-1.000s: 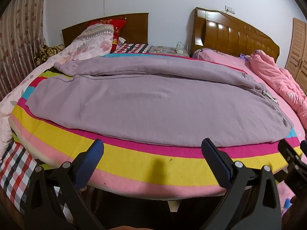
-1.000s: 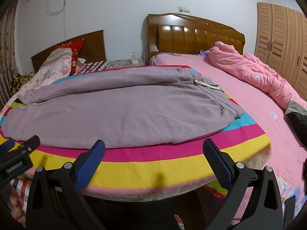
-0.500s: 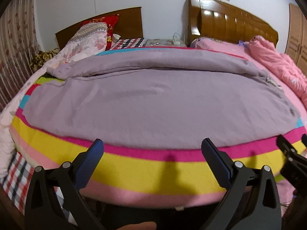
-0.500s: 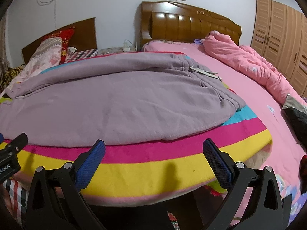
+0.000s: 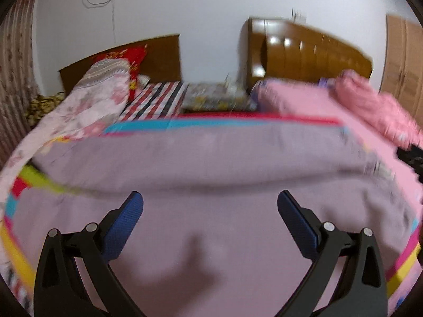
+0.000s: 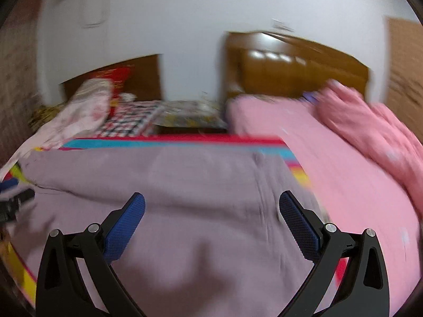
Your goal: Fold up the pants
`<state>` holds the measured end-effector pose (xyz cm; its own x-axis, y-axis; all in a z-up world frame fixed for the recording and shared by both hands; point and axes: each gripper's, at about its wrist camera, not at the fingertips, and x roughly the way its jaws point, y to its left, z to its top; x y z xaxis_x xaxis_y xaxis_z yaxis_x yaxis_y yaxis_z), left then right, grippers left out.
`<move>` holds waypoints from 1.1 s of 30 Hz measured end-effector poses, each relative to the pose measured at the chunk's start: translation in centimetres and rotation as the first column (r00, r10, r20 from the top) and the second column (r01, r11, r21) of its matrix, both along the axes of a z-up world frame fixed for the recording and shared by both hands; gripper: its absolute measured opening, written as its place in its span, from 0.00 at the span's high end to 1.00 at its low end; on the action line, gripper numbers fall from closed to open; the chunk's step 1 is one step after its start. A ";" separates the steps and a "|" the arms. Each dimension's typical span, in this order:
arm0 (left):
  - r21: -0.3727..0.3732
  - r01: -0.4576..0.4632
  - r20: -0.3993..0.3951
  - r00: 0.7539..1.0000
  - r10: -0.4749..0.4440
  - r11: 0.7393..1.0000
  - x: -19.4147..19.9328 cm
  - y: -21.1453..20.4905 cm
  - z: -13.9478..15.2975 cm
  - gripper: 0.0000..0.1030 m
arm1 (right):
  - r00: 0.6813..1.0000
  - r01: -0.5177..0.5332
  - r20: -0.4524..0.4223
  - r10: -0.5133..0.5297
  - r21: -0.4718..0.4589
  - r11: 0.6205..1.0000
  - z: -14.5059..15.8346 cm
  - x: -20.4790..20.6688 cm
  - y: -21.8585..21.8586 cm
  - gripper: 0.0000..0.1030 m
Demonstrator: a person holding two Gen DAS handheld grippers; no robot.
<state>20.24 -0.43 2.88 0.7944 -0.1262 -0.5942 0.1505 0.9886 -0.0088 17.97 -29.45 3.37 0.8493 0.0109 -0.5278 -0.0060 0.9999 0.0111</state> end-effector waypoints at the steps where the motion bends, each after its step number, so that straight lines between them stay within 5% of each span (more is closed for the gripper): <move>1: -0.035 0.023 0.015 1.000 -0.022 0.999 1.8 0.0 0.3 0.02 | 0.999 -0.054 -0.006 0.054 -0.023 0.998 0.0 2.1 -0.2 0.04; 4: -0.009 0.070 -0.063 0.996 -0.070 0.998 7.8 -1.2 -0.3 0.02 | 0.974 -0.196 -0.134 0.182 -0.101 0.975 -1.8 10.5 -0.8 0.05; 8: 0.078 0.257 -0.207 0.949 -0.236 0.963 15.5 -4.1 -2.3 0.02 | 0.894 -0.354 -0.333 0.298 -0.119 0.928 -5.2 19.4 -0.6 0.05; 12: 0.169 0.334 -0.276 0.919 -0.281 0.927 21.2 -5.5 -4.4 0.02 | 0.807 -0.436 -0.502 0.312 -0.149 0.887 -8.7 25.5 -0.9 0.05; 17: 0.125 0.347 -0.304 0.905 -0.297 0.930 24.4 -5.6 -6.0 0.02 | 0.742 -0.477 -0.533 0.406 0.005 0.879 -10.5 29.3 -2.5 0.06; 20: 0.073 0.328 -0.324 0.901 -0.289 0.942 25.1 -5.3 -6.9 0.02 | 0.709 -0.520 -0.509 0.489 0.093 0.849 -10.7 29.8 -3.1 0.18; 21: 0.063 0.321 -0.333 0.899 -0.283 0.945 25.3 -5.4 -7.2 0.02 | 0.702 -0.537 -0.490 0.518 0.113 0.836 -10.4 29.4 -3.0 0.35; 24: 0.012 0.320 -0.353 0.888 -0.295 0.947 25.7 -5.2 -7.7 0.02 | 0.716 -0.554 -0.456 0.528 0.090 0.828 -9.1 28.2 -2.4 0.78; 28: -0.015 0.304 -0.344 0.893 -0.290 0.953 25.4 -5.0 -6.9 0.02 | 0.763 -0.574 -0.366 0.532 -0.007 0.819 -6.2 23.9 -1.5 0.80; 33: -0.196 0.283 -0.350 0.874 -0.337 0.939 23.4 -4.4 -4.8 0.02 | 0.844 -0.532 -0.201 0.498 -0.188 0.826 -2.1 15.4 1.5 0.80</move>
